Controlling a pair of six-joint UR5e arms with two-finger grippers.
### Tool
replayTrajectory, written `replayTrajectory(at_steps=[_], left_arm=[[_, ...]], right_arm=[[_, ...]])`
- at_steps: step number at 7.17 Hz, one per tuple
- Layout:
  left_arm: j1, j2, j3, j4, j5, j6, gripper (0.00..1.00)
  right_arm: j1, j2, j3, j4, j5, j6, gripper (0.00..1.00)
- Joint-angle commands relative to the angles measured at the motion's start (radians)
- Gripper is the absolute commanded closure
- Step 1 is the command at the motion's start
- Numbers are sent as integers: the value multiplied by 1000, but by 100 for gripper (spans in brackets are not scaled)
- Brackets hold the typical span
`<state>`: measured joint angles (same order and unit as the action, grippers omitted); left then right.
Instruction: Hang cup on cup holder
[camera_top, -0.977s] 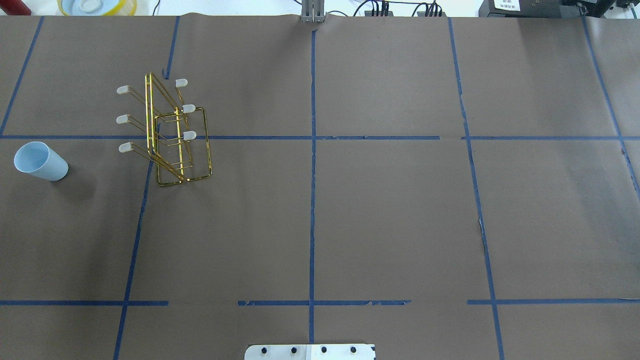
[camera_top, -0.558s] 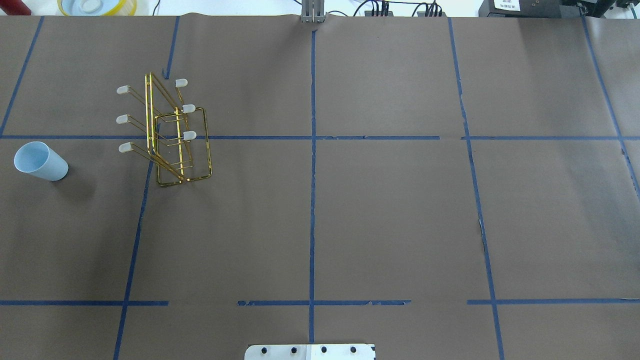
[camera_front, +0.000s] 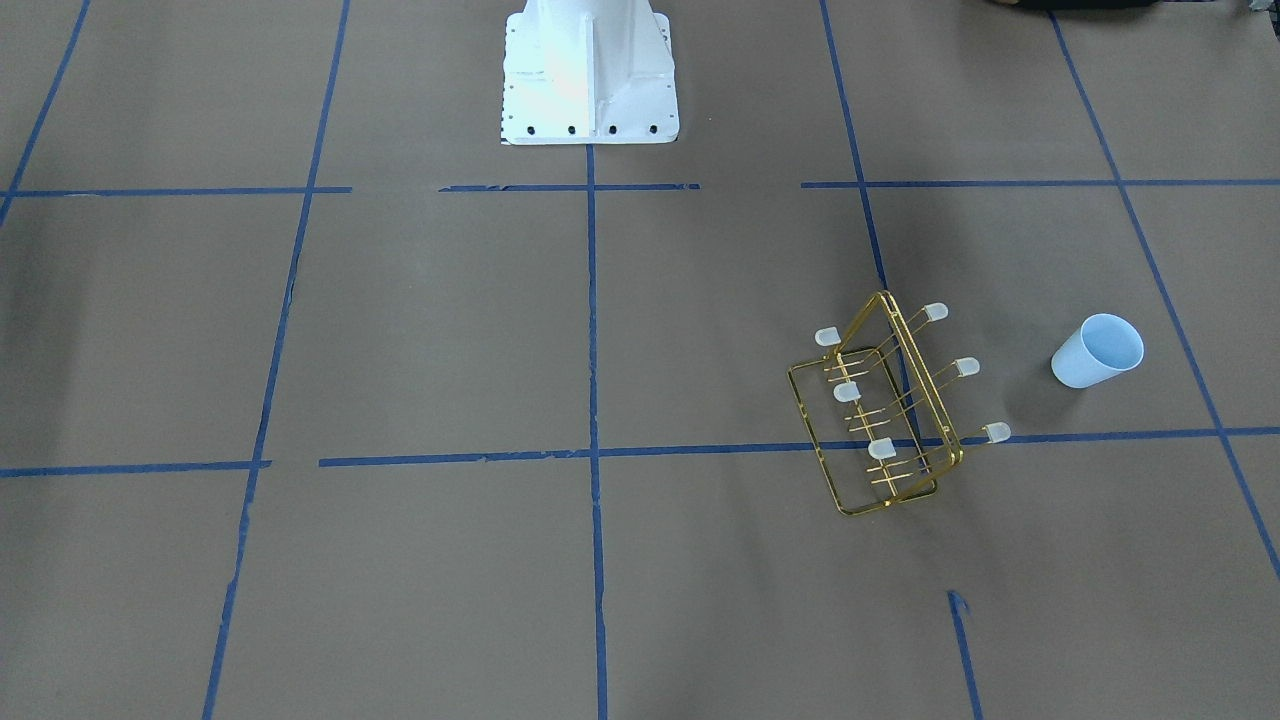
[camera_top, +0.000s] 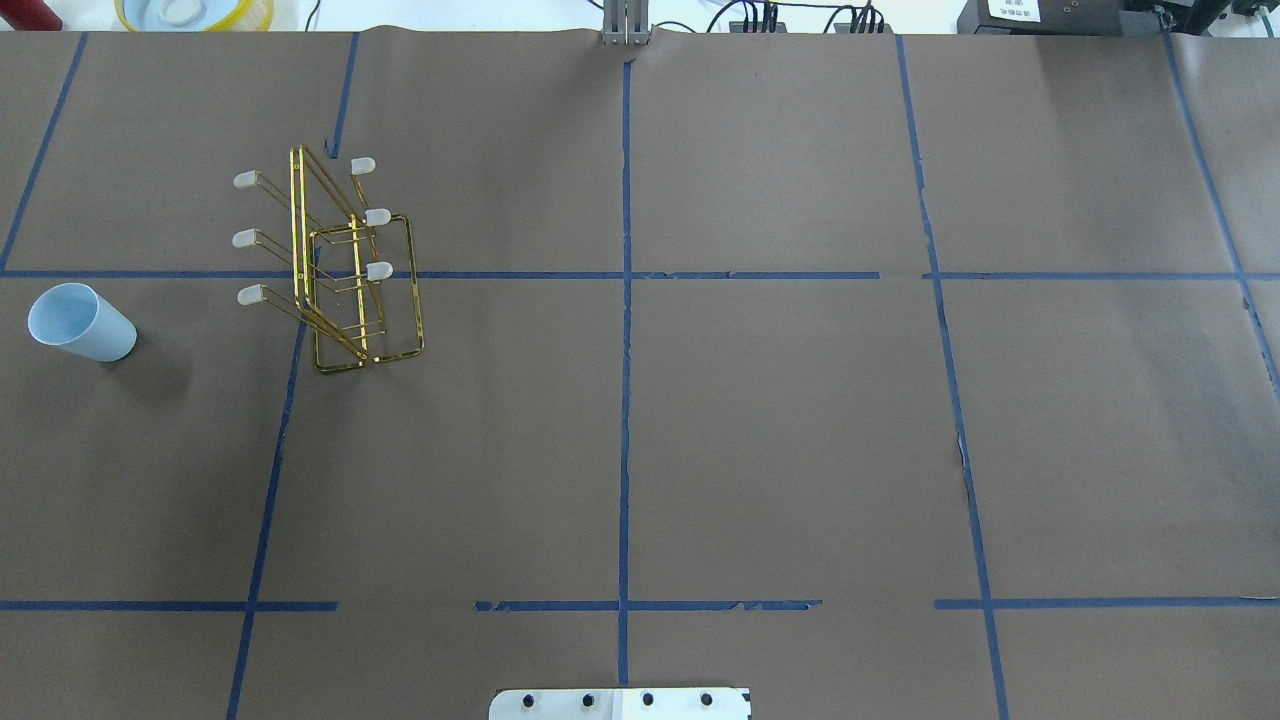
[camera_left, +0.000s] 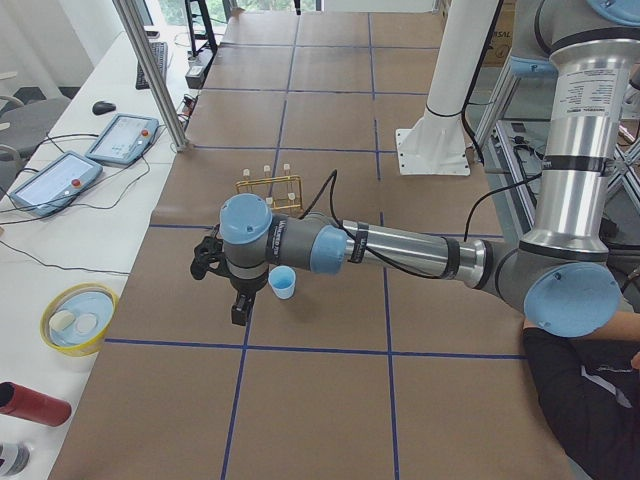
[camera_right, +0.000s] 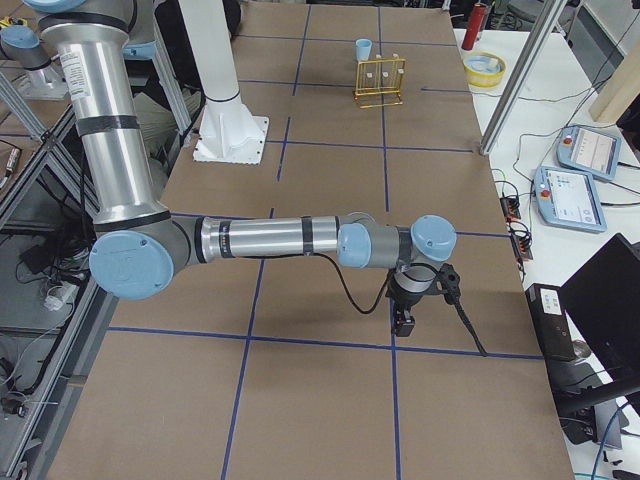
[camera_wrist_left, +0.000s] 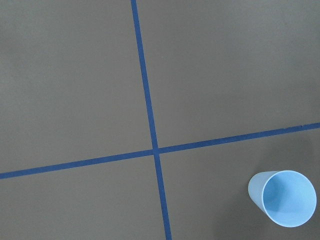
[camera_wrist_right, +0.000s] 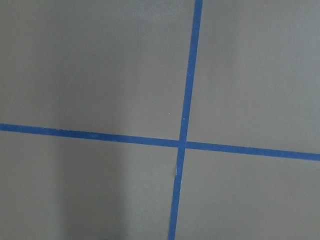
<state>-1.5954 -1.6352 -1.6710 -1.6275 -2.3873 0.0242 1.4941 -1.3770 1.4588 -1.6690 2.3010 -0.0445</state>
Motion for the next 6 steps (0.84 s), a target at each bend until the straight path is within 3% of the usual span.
replayTrajectory(at_steps=[1,4,6], left_arm=[[0,-11,-7,-78,0,-9,0],[3,-3,-30,-268,11,-247,0],[64,41,-70,-442,106,-469,0]], right_arm=[[-1,-1,0,0,0,0,0],[0,-1,0,0,0,0,0],[0,-1,0,0,0,0,0]])
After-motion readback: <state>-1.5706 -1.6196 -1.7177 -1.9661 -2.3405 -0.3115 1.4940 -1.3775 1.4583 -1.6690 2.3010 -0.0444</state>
